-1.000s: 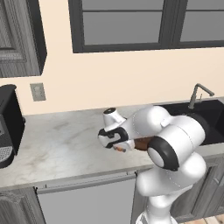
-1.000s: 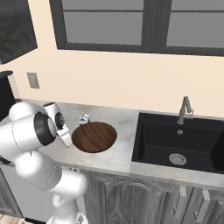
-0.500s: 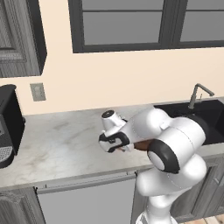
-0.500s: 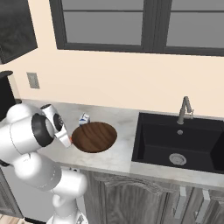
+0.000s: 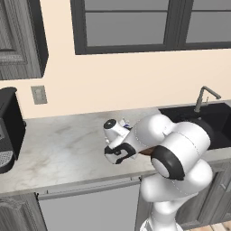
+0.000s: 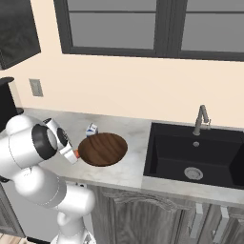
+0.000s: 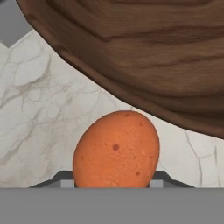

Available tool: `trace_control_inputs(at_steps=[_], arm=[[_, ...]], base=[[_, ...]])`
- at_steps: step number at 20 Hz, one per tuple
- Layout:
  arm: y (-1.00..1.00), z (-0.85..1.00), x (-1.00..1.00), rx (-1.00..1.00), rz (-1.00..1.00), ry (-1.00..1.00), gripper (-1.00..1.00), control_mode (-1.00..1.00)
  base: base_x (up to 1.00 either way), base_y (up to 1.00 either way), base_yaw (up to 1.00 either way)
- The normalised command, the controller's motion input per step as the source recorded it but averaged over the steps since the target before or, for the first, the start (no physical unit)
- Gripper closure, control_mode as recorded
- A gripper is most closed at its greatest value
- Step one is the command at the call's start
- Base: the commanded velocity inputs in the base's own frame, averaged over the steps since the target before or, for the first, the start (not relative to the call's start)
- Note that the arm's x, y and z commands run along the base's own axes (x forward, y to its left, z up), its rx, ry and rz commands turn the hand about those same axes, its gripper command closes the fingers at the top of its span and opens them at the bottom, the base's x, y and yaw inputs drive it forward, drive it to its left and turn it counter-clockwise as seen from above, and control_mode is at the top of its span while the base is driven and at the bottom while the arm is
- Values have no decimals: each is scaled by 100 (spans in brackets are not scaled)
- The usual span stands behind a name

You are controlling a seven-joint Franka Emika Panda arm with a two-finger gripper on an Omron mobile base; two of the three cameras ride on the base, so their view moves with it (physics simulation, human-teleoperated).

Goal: Gather the eggs and milk located in the vicinity of the sink area and place them right next to the bowl.

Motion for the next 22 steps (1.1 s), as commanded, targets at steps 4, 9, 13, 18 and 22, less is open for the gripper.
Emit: trace_control_inputs(at_steps=[4,9,13,18,22], arm=[[0,0,0,0,0,0,-100,-100],[0,1,0,0,-4,0,-100,-100],[0,35,0,15,-2,0,-100,-100],[0,59,-3,12,-5,0,-100,-100],[-9,64,-7,5,-4,2,-100,-100]], base=[[0,0,0],[0,0,0],[0,0,0],[0,0,0],[0,0,0]])
